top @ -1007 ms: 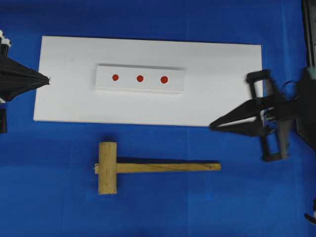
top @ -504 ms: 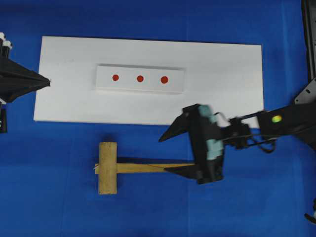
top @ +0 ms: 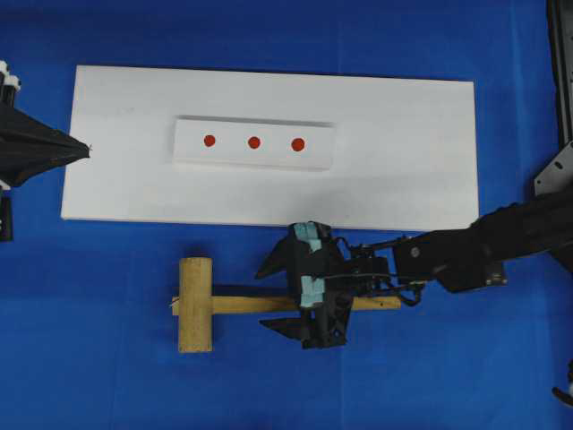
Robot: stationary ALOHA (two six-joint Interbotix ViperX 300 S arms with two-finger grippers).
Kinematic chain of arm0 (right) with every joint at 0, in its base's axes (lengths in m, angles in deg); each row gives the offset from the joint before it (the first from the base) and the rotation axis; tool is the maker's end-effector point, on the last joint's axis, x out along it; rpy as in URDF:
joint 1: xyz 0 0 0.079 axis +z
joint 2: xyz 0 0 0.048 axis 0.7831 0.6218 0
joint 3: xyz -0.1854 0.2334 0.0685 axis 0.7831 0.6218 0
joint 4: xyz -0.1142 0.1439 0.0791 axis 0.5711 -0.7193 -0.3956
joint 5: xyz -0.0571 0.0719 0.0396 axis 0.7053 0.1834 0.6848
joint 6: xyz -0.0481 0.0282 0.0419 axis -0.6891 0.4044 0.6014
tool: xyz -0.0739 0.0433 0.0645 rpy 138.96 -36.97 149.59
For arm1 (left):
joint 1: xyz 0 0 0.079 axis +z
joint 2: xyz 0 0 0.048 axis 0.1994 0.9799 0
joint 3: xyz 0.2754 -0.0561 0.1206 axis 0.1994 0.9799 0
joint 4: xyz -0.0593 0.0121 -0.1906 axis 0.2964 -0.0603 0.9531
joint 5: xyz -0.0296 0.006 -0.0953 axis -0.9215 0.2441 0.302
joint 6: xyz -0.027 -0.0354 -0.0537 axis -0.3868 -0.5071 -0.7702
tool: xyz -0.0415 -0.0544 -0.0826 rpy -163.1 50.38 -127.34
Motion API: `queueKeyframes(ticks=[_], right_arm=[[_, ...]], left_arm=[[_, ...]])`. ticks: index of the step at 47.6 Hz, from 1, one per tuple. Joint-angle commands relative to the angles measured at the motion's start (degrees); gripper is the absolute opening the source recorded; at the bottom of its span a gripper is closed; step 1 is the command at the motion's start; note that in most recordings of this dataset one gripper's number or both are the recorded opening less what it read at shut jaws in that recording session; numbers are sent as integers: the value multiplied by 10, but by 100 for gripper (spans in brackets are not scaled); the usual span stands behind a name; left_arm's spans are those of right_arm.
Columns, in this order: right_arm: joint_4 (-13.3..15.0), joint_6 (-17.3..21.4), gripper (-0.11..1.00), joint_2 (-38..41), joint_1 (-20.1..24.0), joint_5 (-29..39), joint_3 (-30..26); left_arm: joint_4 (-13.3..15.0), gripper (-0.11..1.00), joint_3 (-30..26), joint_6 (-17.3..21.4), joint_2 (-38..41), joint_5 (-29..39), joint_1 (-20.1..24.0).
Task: Hit the mark with a hammer.
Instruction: 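Reach the right gripper down and grasp the wooden mallet's handle, then lift the mallet with the right gripper and swing it over the board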
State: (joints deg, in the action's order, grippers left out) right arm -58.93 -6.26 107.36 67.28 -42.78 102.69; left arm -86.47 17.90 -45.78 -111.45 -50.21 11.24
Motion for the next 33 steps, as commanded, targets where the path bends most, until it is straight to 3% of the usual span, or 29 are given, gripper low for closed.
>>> queueKeyframes(ticks=[1, 10, 15, 17, 27, 33], right_arm=[[-4, 0, 89, 3, 8, -9, -18], [-18, -2, 88, 18, 8, -7, -23], [-17, -6, 81, 18, 9, -5, -24], [-17, -7, 74, 18, 9, -5, -24], [-16, -8, 14, 18, 10, -6, -24], [-17, -6, 10, 11, 11, -7, -25]], left_arm=[[1, 0, -6, 0, 2, -2, -3], [1, 0, -6, 0, 1, -2, -2], [1, 0, -5, 0, 2, -2, -2], [1, 0, -5, 0, 2, -2, -2], [1, 0, -4, 0, 2, -2, -2], [1, 0, -4, 0, 1, -1, -3]])
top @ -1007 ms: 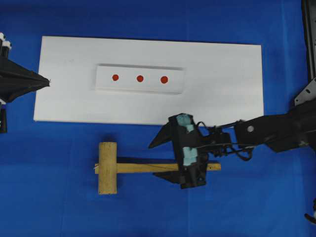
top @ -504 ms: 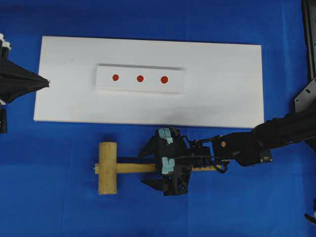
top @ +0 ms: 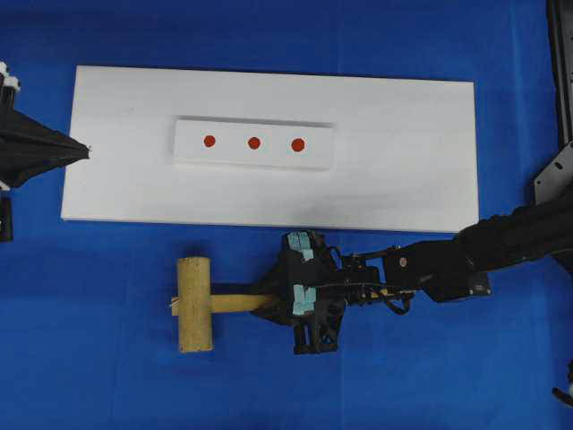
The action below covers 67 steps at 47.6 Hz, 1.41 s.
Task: Hit the mark with a hammer.
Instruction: 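Lift the mallet with the right gripper and swing it over the board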
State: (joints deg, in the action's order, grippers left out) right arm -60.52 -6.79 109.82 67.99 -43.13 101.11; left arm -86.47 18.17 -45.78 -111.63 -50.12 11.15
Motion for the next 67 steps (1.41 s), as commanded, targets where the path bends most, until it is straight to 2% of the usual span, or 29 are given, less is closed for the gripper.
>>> queueKeyframes(ticks=[1, 17, 32, 40, 52, 67], right_arm=[[-1, -1, 10, -18, 3, -4, -9], [0, -4, 10, -105, -4, 4, -4], [4, -17, 10, -197, -17, 60, -3], [4, -33, 10, -202, -23, 60, -4], [4, -49, 10, -205, -72, 60, -1], [4, -114, 10, -210, -151, 48, 3]], left_arm=[[1, 0, -6, 0, 3, -1, -1], [1, 0, -7, 0, 3, 9, -1], [1, 0, -6, -1, 3, 12, -1], [1, 0, -6, -1, 3, 17, -1], [3, 0, -6, -5, 4, 14, -1], [3, 0, -6, -22, 3, 15, -1]])
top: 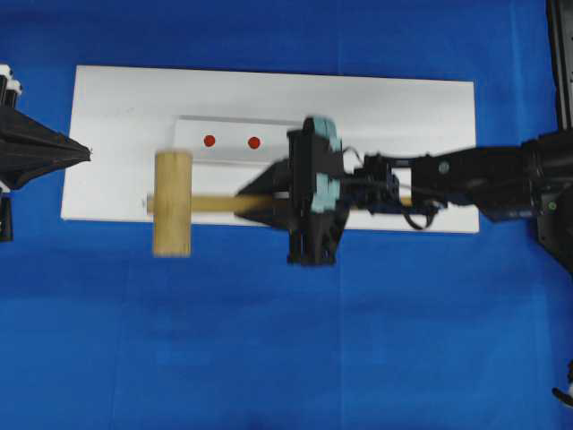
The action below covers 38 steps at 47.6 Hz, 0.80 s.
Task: Hit the mark with a hammer.
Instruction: 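Lift the mallet with the right gripper and swing it over the board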
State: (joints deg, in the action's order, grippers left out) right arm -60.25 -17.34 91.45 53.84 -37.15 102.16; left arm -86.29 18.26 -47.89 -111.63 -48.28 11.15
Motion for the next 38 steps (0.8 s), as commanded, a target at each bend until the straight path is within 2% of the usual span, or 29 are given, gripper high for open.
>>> queueKeyframes(ticks=[1, 15, 21, 26, 34, 38], right_arm=[[2, -11, 10, -27, -13, -11, -9], [2, -24, 10, -28, -25, -17, -8], [13, -56, 10, -33, -32, -25, -4], [17, -113, 10, -40, -44, -40, 4], [17, -249, 10, -54, -54, -80, 18], [17, -333, 10, -63, -54, -98, 25]], left_arm=[[1, 0, -8, -1, 3, -3, -1], [1, 0, -7, -2, 3, -3, -1], [1, 0, -7, -2, 4, -3, -1], [1, 0, -7, -4, 3, -3, -1], [1, 0, -7, -6, 3, -3, -1], [1, 0, -7, -11, 3, -3, -1]])
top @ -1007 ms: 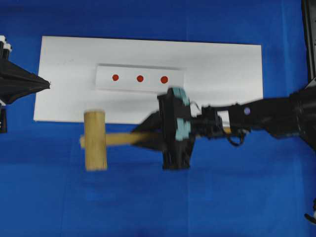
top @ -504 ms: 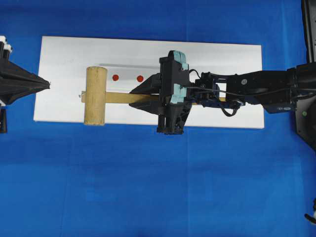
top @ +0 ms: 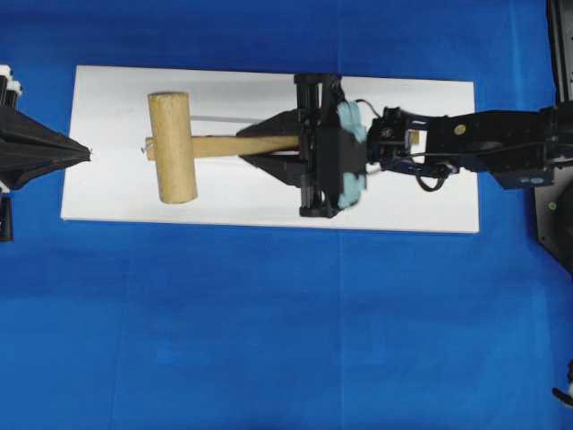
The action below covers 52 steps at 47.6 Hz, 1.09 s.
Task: Hit the mark with a hammer.
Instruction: 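Lift the mallet with the right gripper and swing it over the board, then move the left gripper in and close it around the mallet head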
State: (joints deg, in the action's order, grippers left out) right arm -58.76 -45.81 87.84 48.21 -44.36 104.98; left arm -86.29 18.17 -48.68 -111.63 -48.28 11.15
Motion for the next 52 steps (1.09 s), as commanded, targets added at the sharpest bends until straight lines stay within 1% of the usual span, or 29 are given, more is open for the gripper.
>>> queueKeyframes(ticks=[1, 5, 10, 15, 21, 25, 52], right_arm=[[2, -66, 10, -28, 3, -30, -2], [0, -134, 10, -31, 3, -48, 2], [-12, -207, 10, -33, 4, -74, 4], [-19, -258, 10, -33, 7, -94, 4], [-20, -301, 10, -33, 9, -108, 4], [-20, -311, 10, -33, 9, -111, 4], [-21, -313, 10, -33, 12, -119, 0]], left_arm=[[1, 0, -6, -5, 4, -3, -1], [1, 0, -6, -9, 3, -3, -1], [1, 0, -6, -10, 3, -3, -1], [1, 0, -6, -10, 3, -3, -1], [1, 0, -6, -10, 3, -1, -1], [1, 0, -6, -10, 4, 1, -1], [1, 0, -5, -11, 7, 12, 0]])
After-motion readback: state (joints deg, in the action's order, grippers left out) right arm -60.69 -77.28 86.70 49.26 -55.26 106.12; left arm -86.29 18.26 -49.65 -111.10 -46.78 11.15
